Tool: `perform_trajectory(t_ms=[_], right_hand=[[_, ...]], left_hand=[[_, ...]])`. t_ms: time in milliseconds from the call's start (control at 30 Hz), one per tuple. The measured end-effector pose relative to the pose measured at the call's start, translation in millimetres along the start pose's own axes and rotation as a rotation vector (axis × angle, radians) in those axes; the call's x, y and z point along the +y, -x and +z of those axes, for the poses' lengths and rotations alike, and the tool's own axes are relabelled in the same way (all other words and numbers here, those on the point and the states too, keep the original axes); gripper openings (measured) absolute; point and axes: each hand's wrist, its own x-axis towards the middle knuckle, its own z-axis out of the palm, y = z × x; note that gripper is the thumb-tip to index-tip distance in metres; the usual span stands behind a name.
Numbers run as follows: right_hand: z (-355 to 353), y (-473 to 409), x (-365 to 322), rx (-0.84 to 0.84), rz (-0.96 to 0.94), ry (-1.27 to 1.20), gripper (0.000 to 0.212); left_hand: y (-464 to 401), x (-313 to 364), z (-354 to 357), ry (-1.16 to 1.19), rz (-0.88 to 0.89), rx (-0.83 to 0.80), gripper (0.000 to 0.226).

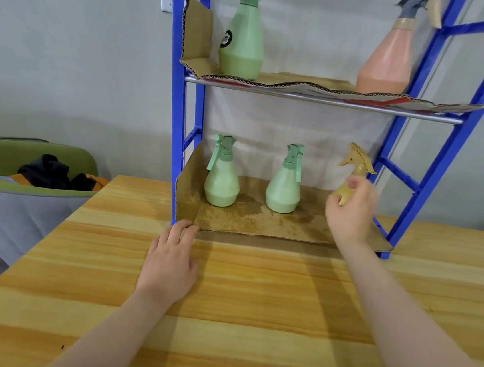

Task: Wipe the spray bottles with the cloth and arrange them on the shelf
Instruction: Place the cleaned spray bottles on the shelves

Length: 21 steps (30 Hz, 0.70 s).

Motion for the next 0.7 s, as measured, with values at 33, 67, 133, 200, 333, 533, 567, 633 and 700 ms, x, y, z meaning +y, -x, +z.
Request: perform_trajectory(t_ms=[33,67,133,200,333,533,567,633,700], right_hand=[[-0.3,-2.7,4.6,0.082,0.041,0.023,0.049],[1.2,-5.7,7.1,0.113,0.110,0.033,0.060],[6.1,-12.6,8.9,0.079,0.249,0.069,0.082],[9.7,-20.0,9.9,0.037,0.301,0.119,0.091],[7.4,-39.0,18.9,-0.028,0.332,0.046,0.069],[-1.3,-64.5,32.6,-0.306,0.341,0.075,0.059],[-1.7,-65.9,32.3,-0.314,0.341,0.126,0.064],[-1.7,-66.5,29.8,-0.284,0.331,0.095,0.065],[-1.3,-68.2,28.2,-0.255,0.336,-0.071,0.056]], left_hand=[[0.1,-0.1,0.4,-0.005,0.000,0.000,0.062],[0.3,-0.2,0.6,-0.009,-0.002,0.000,0.062],[0.9,0.4,0.4,-0.007,-0.006,0.004,0.062],[1.4,1.2,-0.1,-0.004,-0.007,0.009,0.062],[0.5,-0.4,0.5,-0.007,-0.004,0.011,0.062],[-0.5,-1.0,2.5,-0.006,-0.007,0.004,0.063],[-0.6,-1.3,2.6,-0.009,-0.007,0.004,0.063],[-0.4,-1.4,2.2,-0.007,-0.010,0.006,0.062],[0.4,-1.5,1.9,-0.004,-0.006,0.008,0.062]])
